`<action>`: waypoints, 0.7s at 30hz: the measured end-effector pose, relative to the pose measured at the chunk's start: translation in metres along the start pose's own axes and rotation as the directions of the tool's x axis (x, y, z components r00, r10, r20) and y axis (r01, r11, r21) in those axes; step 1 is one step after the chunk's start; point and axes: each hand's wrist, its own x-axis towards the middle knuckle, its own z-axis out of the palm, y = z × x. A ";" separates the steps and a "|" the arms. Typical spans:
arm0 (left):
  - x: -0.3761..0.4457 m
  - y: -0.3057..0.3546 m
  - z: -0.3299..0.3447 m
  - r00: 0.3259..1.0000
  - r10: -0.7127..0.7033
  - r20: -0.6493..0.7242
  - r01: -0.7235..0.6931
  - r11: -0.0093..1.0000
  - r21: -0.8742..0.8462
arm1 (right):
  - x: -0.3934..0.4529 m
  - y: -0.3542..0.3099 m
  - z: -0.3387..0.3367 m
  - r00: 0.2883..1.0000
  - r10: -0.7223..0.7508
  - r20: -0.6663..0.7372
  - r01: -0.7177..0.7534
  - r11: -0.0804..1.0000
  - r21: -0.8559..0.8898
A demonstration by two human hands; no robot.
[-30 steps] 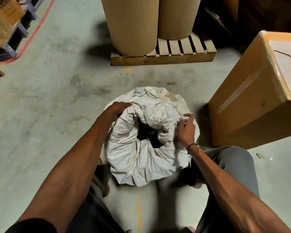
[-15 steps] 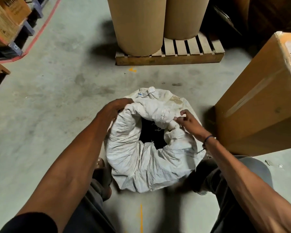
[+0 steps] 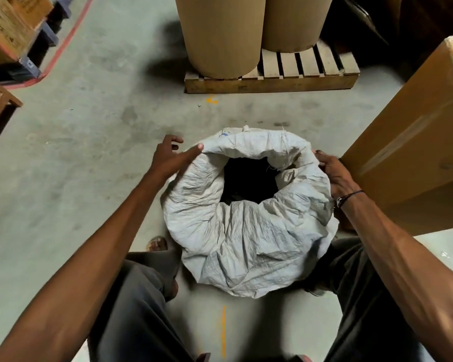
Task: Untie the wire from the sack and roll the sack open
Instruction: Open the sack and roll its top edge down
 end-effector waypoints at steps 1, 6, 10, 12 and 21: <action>-0.011 -0.009 0.003 0.999 0.015 -0.030 -0.013 0.998 0.063 | -0.001 0.001 0.000 1.000 -0.007 0.008 0.006 0.999 0.046; -0.069 -0.045 0.023 0.985 0.123 -0.118 -0.087 0.957 0.276 | 0.002 0.003 0.005 0.998 -0.015 -0.062 0.020 0.995 0.095; -0.065 -0.049 0.029 0.963 0.211 -0.165 -0.176 0.963 0.203 | 0.009 0.011 0.003 0.968 -0.192 -0.160 0.152 0.961 -0.229; -0.053 -0.046 0.030 0.973 0.156 -0.170 -0.147 0.987 0.061 | -0.005 0.017 0.010 0.946 -0.271 -0.178 0.191 0.909 -0.371; -0.019 -0.023 0.033 0.994 0.092 -0.057 -0.106 0.933 -0.344 | -0.044 0.097 0.021 0.820 -0.526 0.225 0.385 0.218 -0.897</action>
